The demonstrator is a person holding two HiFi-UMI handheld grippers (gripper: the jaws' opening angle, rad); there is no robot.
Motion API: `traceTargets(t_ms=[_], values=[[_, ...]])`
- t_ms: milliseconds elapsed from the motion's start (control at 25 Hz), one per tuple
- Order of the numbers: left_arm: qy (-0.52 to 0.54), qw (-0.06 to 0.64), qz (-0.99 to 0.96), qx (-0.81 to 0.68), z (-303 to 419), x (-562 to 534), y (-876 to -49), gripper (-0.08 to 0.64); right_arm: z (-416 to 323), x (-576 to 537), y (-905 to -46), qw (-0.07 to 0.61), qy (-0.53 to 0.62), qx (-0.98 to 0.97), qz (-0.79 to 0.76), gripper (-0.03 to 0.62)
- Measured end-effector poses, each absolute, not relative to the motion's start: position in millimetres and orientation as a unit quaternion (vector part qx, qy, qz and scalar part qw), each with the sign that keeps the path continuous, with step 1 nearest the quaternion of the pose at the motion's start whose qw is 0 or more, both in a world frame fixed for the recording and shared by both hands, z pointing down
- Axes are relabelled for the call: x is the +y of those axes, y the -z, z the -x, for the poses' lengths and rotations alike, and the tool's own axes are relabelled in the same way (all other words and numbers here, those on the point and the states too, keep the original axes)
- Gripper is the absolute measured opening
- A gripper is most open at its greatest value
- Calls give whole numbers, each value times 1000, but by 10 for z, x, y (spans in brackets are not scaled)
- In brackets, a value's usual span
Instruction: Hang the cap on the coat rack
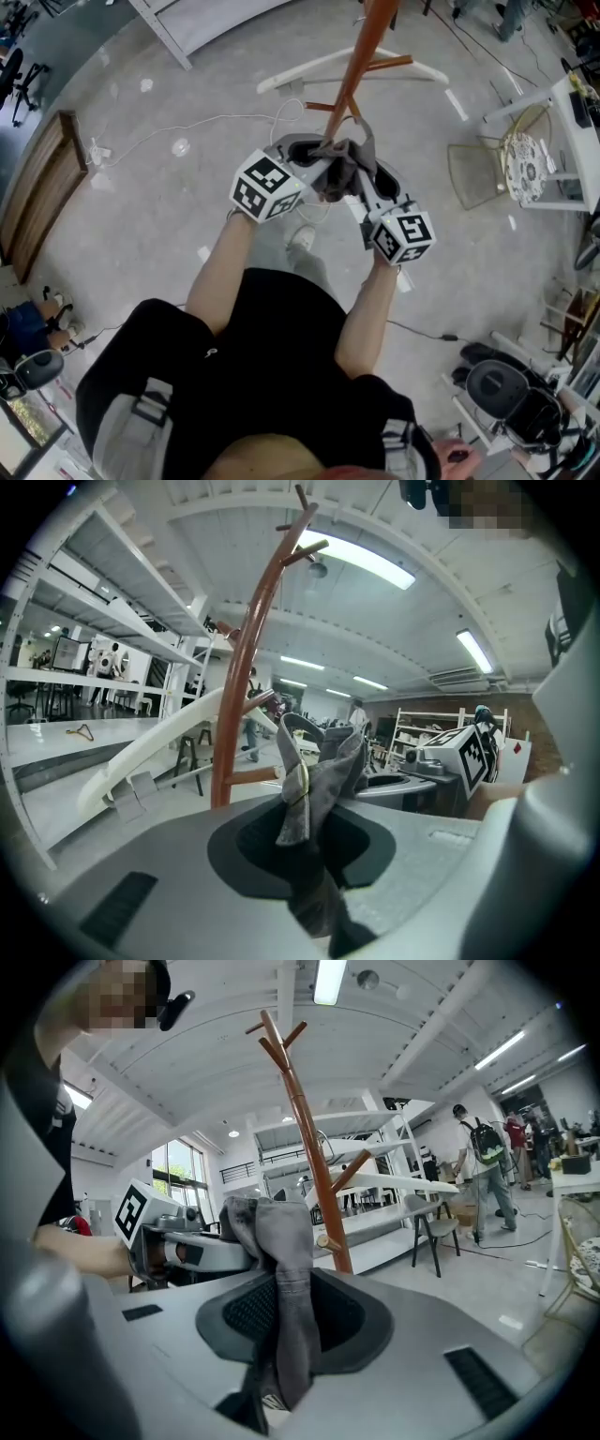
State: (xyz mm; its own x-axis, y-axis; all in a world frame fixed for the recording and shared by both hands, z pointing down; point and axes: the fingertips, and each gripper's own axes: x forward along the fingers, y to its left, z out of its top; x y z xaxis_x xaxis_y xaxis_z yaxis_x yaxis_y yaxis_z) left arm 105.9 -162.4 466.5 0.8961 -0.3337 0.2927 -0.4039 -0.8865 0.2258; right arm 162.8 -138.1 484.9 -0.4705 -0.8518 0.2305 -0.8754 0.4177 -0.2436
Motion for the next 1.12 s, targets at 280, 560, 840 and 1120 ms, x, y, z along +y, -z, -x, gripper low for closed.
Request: traceTargets(t_ms=[280,560,840,1120], values=[[-142,147,-960,-192,-1137,-1797,-4942,52,-1716,-1527,-5140,60,-192,-817,-541,83],[-168,173,-946,-215,-1223,-2076,-5314,52,-1802,-1770,-5485,93,-222,-781,-577,83],[-199,193,-927,-253,-1174,-2375,-5594,52,-1752,-2061,-5742,113,-244,-767,-582,83],[-221,211,-908,-287,-1146,-2662,-5890,52,-1706,-2331,-6004,142,-265,-744,-596,83]])
